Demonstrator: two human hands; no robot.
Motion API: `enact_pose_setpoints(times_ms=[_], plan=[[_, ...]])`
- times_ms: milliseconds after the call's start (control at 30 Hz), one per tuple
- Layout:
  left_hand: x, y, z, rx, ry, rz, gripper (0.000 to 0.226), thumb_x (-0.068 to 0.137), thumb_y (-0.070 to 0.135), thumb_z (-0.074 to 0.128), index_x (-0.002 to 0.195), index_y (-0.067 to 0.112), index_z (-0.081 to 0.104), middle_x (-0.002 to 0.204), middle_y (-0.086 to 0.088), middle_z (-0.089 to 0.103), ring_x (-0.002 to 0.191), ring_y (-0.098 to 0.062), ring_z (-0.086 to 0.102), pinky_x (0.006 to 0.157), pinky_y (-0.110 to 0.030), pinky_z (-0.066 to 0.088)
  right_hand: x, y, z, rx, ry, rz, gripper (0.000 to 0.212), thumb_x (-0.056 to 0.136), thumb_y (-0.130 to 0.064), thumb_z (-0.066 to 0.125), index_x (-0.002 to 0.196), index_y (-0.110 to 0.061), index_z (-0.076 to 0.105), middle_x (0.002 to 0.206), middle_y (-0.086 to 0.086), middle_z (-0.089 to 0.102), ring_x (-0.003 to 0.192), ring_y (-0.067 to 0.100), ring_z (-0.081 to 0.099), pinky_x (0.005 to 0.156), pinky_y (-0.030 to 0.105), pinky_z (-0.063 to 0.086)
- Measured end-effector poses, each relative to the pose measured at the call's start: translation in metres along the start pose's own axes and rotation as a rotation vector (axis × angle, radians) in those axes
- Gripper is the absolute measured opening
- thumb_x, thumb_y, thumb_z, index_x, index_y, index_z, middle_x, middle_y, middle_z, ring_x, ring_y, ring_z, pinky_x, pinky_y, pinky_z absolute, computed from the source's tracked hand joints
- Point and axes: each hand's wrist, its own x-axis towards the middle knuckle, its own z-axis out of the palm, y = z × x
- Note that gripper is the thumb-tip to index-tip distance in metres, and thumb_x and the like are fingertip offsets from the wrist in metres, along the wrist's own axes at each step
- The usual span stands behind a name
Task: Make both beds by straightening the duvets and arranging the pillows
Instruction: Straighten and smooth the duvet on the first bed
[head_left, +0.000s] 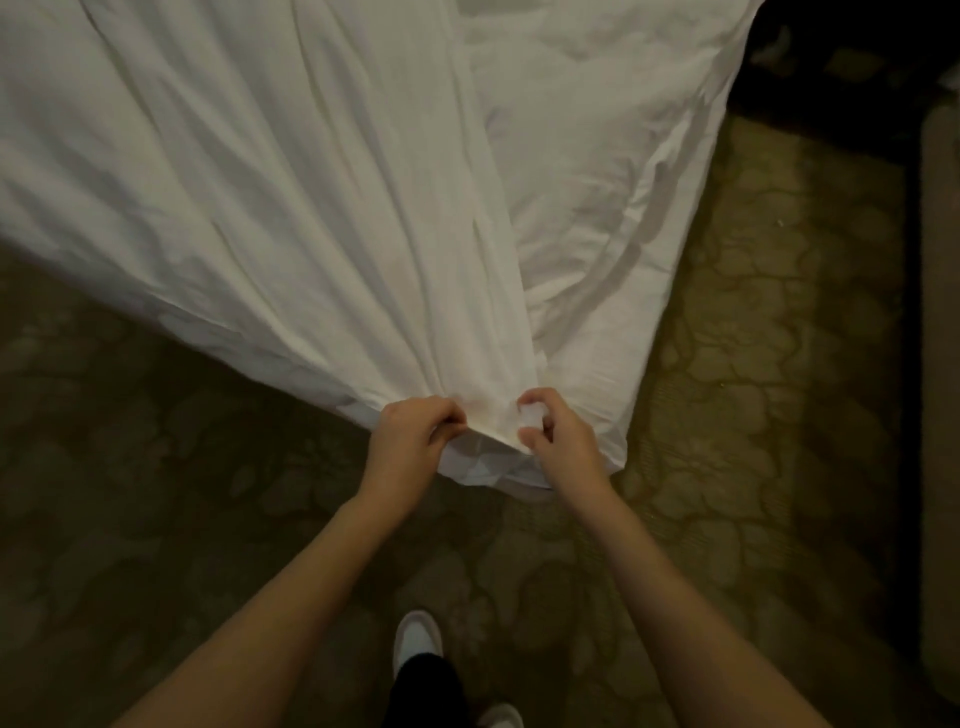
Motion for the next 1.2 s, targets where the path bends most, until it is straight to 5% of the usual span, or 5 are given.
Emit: enact_pose_setpoints(times_ms=[200,533,733,933,1200], plan=[[-0.019,-0.018,0.012,-0.069,0.26,-0.158,0.018,0.089,0.024,0.064,0.106,0.018,0.066,0.108,0.005,0.056,0.102,-0.006,0.044,0.084,-0.027,0.036,0.022,0.005,-0.001,-0.198,0.049,-0.2,0.034,0.085,-0.013,0.069,0.118,-0.016,0.062,0.105,-0.001,0.039,0.087,0.013,0.047,0.081,0.023,0.041],[0.035,-0.007,-0.031,-0.502,0.662,-0.613,0.043,0.087,0.017,0.067,0.119,0.039,0.048,0.138,-0.002,0.017,0.119,-0.012,0.034,0.092,-0.014,0.038,0.116,-0.071,-0.017,-0.233,0.169,-0.529,0.04,0.083,-0.014,0.072,0.119,-0.003,0.06,0.118,0.022,0.049,0.11,0.033,0.045,0.089,0.011,0.023],[0.073,0.004,-0.036,-0.593,0.755,-0.829,0.048,0.091,0.03,0.062,0.134,0.039,0.043,0.144,-0.003,0.019,0.114,-0.009,0.029,0.097,-0.021,0.03,0.193,-0.11,-0.023,-0.342,0.064,-0.62,0.049,0.084,-0.025,0.071,0.127,-0.009,0.057,0.132,0.025,0.045,0.123,0.04,0.042,0.106,0.04,0.027],[0.098,-0.001,-0.03,-0.572,0.911,-0.9,0.049,0.091,0.02,0.064,0.136,0.031,0.047,0.125,-0.003,0.03,0.105,-0.009,0.035,0.082,-0.001,0.023,0.248,-0.134,-0.035,-0.313,-0.018,-0.65,0.052,0.087,-0.031,0.066,0.135,-0.016,0.05,0.152,0.022,0.022,0.141,0.035,0.02,0.114,0.039,0.017],[0.094,-0.009,-0.025,-0.408,0.94,-0.91,0.049,0.091,0.009,0.06,0.136,0.022,0.049,0.129,-0.011,0.037,0.104,-0.008,0.034,0.084,-0.005,0.025,0.299,-0.164,-0.028,-0.296,-0.027,-0.543,0.063,0.084,-0.038,0.069,0.14,-0.021,0.044,0.154,0.021,0.01,0.14,0.032,0.022,0.116,0.033,0.017]])
